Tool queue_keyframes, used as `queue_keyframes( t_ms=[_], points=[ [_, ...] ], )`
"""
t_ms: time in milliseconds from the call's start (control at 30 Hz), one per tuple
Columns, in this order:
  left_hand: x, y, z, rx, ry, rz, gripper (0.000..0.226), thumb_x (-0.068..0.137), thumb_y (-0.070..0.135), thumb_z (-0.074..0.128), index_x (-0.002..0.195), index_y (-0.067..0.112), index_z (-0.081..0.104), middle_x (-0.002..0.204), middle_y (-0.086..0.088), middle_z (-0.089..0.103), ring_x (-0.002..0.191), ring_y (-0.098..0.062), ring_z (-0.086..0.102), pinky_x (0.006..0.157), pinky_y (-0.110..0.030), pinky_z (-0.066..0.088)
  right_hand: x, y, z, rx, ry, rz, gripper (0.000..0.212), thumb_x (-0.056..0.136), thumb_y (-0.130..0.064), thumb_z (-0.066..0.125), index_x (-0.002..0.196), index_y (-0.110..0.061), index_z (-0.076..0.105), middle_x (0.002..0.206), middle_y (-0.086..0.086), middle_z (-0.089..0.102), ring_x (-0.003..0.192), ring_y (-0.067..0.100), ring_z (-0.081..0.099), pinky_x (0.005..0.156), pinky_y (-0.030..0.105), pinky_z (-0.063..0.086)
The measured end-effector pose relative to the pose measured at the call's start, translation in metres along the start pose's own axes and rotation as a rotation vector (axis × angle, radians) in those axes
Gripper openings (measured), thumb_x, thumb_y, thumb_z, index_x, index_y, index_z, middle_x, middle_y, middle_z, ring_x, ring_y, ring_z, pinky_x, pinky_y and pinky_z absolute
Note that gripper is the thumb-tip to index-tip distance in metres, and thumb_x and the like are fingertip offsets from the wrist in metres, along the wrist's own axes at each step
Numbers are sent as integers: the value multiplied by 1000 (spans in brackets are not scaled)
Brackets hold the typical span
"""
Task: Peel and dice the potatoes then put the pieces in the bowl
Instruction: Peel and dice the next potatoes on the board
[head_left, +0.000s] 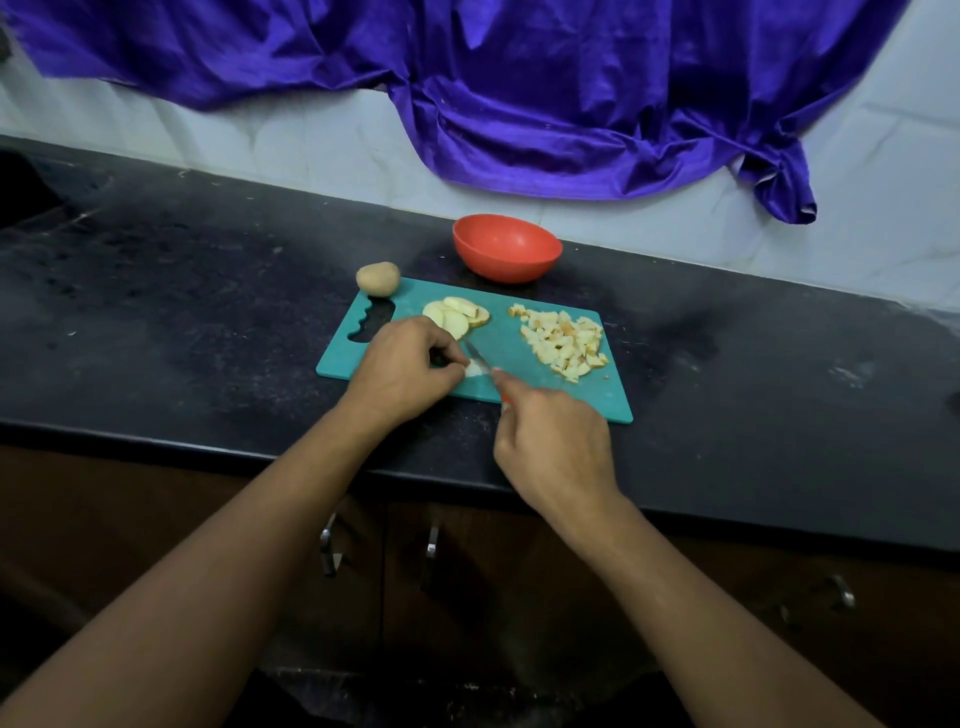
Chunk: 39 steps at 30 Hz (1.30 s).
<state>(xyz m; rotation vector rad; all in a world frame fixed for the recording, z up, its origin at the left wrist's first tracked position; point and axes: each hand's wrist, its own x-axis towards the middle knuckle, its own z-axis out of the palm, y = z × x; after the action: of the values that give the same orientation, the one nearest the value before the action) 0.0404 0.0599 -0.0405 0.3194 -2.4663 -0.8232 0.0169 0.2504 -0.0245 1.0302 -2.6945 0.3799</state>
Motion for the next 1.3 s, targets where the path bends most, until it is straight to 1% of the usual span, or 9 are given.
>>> queue_keyframes(
  t_ms=[200,400,533,733,867,933,1167,1233,1300],
  points=[
    [-4,-1,-2,47,23,-18,7,81,23,79,78,29,77,85,15,66,90,-7,58,81,-32,50,5,-1,-2,-96,-101,-31,54,105,-30,45,158,-31,37,98,0,65,87,20,62,71,38,50],
    [-6,-2,-7,47,-10,-2,5,83,23,80,86,27,81,89,14,68,92,-9,61,84,-33,52,1,8,-6,145,-7,11,46,106,-33,47,152,-38,47,92,-5,67,74,10,59,66,35,54],
    [-7,-1,-8,41,-1,-1,8,83,21,79,88,26,82,81,20,60,85,-5,57,79,-29,49,-4,2,-4,41,-17,-61,47,106,-33,45,153,-35,46,91,-3,67,73,10,53,62,32,44],
    [-8,1,-9,45,1,-4,7,84,20,79,87,25,81,80,22,59,84,-2,56,79,-25,46,-1,-5,-4,-110,-116,-87,55,105,-31,44,160,-31,34,99,1,65,85,19,59,67,35,46],
    [-8,0,-9,24,17,-24,3,82,21,81,82,24,81,82,18,63,84,-3,59,81,-27,50,-2,3,-4,85,-27,-36,47,106,-33,45,153,-37,45,88,-6,65,72,8,55,60,30,43],
    [-8,0,-9,22,16,-33,3,82,22,82,80,23,80,81,18,63,82,-4,59,79,-26,49,-4,1,-2,91,-3,-60,47,106,-33,46,153,-37,46,85,-8,64,70,7,55,58,28,41],
    [-6,0,-7,29,15,-47,6,81,18,79,77,22,78,82,17,62,81,-1,57,77,-23,44,1,-2,0,-100,-85,-161,53,105,-30,43,158,-30,38,99,1,66,88,20,62,71,38,49],
    [-6,-1,-7,24,12,-53,7,81,18,79,76,23,77,82,16,62,83,-3,57,79,-25,46,2,-1,-1,-86,-97,-158,52,106,-31,44,157,-32,38,102,1,66,89,18,61,72,37,49],
    [-8,-1,-7,25,14,-42,9,82,20,78,75,25,76,82,16,62,85,-5,58,79,-27,48,3,5,-1,49,-89,-108,47,106,-33,47,152,-39,44,100,-3,67,80,10,56,65,31,45]
  ],
)
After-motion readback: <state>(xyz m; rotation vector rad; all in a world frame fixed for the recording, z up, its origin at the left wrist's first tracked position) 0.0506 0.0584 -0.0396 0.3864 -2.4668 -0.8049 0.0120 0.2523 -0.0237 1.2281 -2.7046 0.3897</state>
